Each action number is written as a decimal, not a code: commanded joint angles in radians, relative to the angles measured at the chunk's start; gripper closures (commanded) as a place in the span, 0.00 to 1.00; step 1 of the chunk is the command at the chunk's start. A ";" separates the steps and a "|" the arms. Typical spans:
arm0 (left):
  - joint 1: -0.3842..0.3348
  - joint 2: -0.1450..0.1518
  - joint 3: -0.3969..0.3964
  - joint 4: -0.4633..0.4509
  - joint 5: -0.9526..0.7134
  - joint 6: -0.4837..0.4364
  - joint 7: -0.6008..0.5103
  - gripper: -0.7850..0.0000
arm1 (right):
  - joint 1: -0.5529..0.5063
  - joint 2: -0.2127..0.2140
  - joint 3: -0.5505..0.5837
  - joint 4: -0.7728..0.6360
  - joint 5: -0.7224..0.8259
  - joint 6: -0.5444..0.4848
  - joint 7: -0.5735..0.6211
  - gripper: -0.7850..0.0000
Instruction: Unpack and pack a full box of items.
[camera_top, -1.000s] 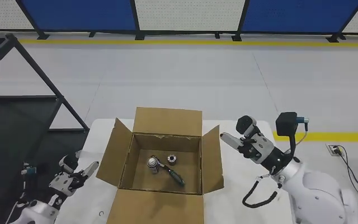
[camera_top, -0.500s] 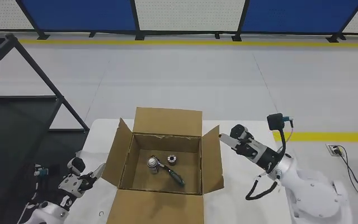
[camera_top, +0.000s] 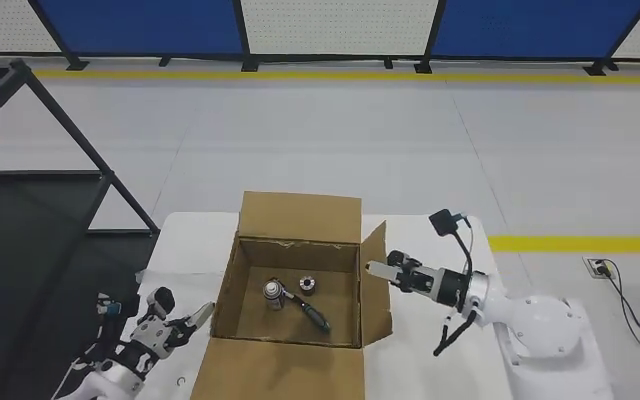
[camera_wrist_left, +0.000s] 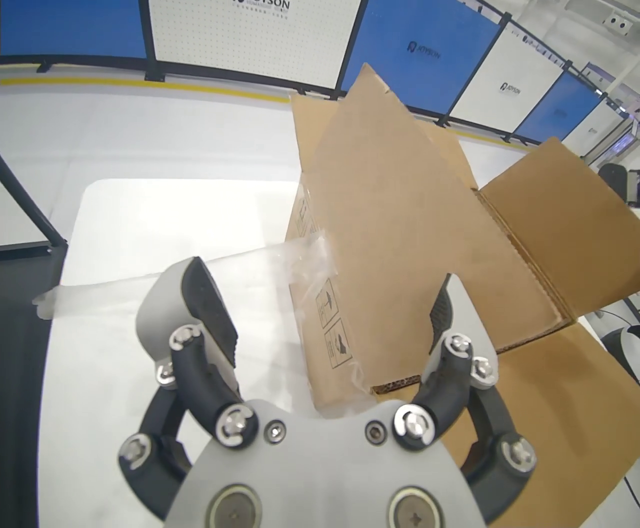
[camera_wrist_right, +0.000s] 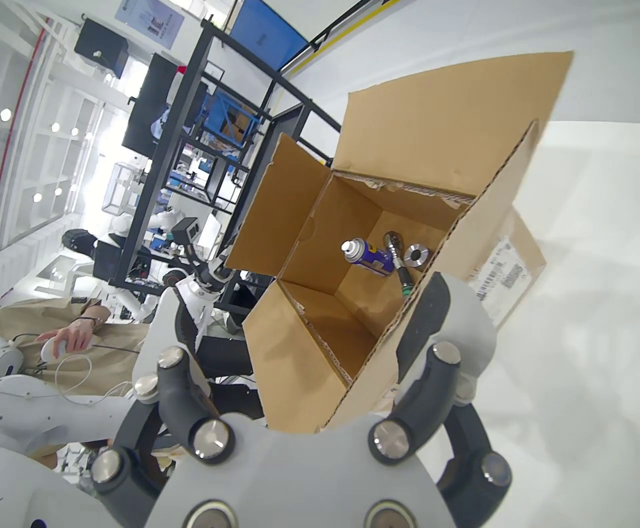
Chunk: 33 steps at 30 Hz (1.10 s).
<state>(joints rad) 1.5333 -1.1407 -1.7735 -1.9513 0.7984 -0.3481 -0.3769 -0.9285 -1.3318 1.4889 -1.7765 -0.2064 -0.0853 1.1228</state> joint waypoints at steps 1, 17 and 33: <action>-0.003 0.000 0.018 0.007 0.014 0.007 -0.006 0.00 | 0.013 0.000 -0.028 0.018 0.024 -0.020 -0.001 0.00; -0.045 0.002 0.100 0.040 0.094 0.102 -0.087 0.00 | 0.155 -0.019 -0.296 0.253 0.058 -0.059 -0.071 0.00; -0.057 0.005 0.124 0.054 0.110 0.125 -0.108 0.00 | 0.198 -0.022 -0.393 0.383 -0.002 -0.032 -0.118 0.00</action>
<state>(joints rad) 1.4757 -1.1355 -1.6496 -1.8974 0.9091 -0.2235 -0.4857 -0.7318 -1.3544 1.0977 -1.3959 -0.2065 -0.1180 1.0027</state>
